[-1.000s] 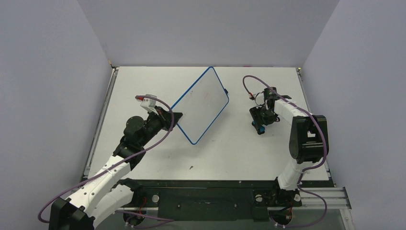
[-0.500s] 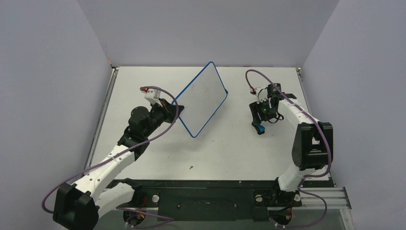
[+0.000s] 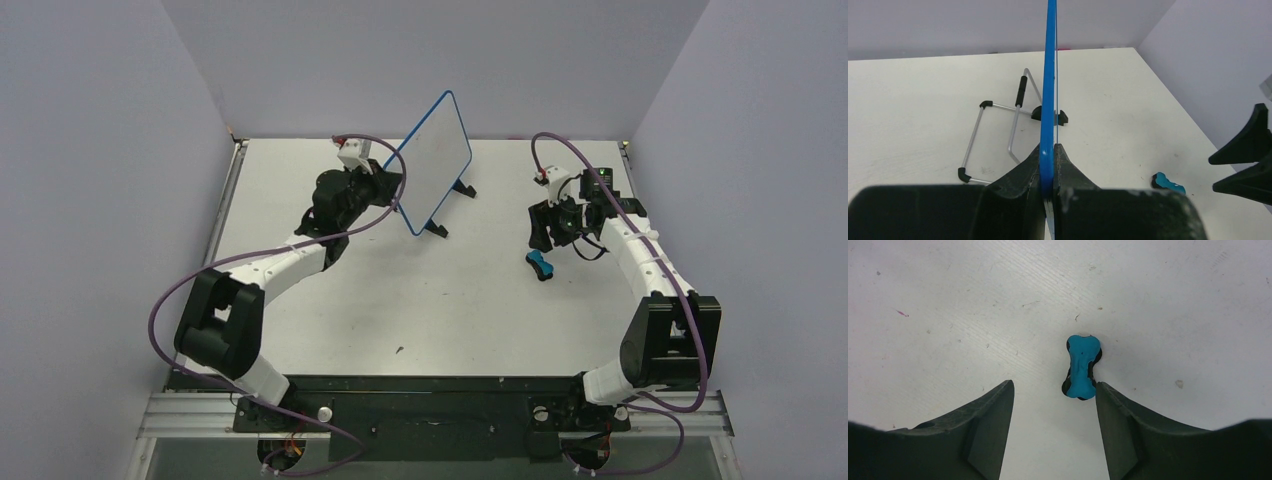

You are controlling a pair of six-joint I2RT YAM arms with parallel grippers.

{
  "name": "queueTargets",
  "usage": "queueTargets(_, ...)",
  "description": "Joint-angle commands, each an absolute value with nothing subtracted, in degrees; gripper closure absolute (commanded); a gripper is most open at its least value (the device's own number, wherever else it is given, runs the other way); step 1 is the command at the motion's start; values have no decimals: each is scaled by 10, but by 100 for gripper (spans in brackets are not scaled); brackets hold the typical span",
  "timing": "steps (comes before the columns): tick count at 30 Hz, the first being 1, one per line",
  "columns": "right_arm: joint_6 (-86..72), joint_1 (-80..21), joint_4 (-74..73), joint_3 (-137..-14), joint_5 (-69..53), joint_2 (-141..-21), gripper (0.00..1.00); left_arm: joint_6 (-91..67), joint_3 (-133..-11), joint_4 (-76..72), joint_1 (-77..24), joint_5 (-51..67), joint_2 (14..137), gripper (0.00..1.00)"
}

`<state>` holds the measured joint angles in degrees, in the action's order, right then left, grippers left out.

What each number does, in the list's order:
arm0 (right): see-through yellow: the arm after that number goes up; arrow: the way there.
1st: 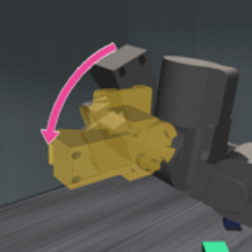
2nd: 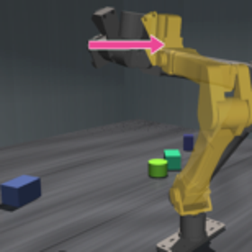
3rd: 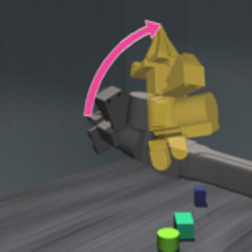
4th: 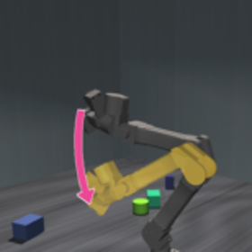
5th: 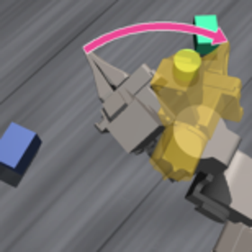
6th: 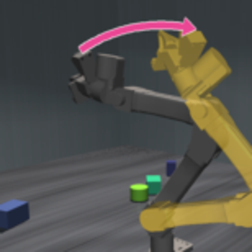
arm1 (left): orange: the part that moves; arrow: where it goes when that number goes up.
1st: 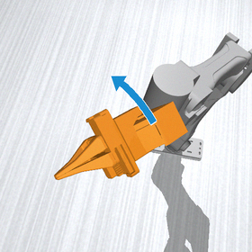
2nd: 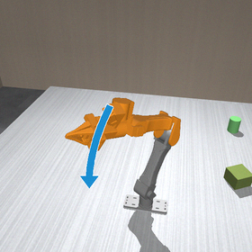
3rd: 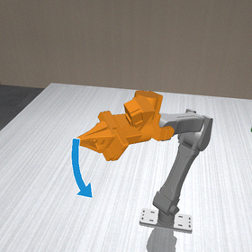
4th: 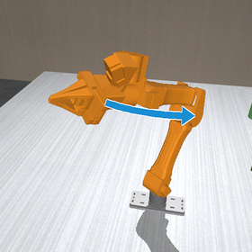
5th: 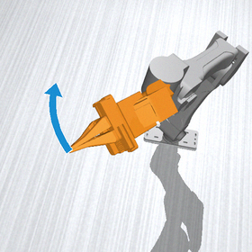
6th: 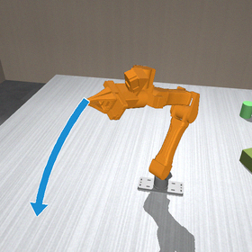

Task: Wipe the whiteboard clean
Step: Place the whiteboard on the whiteboard stand.

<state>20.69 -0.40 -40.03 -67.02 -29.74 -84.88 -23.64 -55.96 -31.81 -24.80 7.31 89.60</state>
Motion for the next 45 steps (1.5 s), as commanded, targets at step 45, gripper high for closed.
queueTargets(45,226,-2,-399,-665,-311,-839,43,-300,-580,-450,-211,118,1020,93)
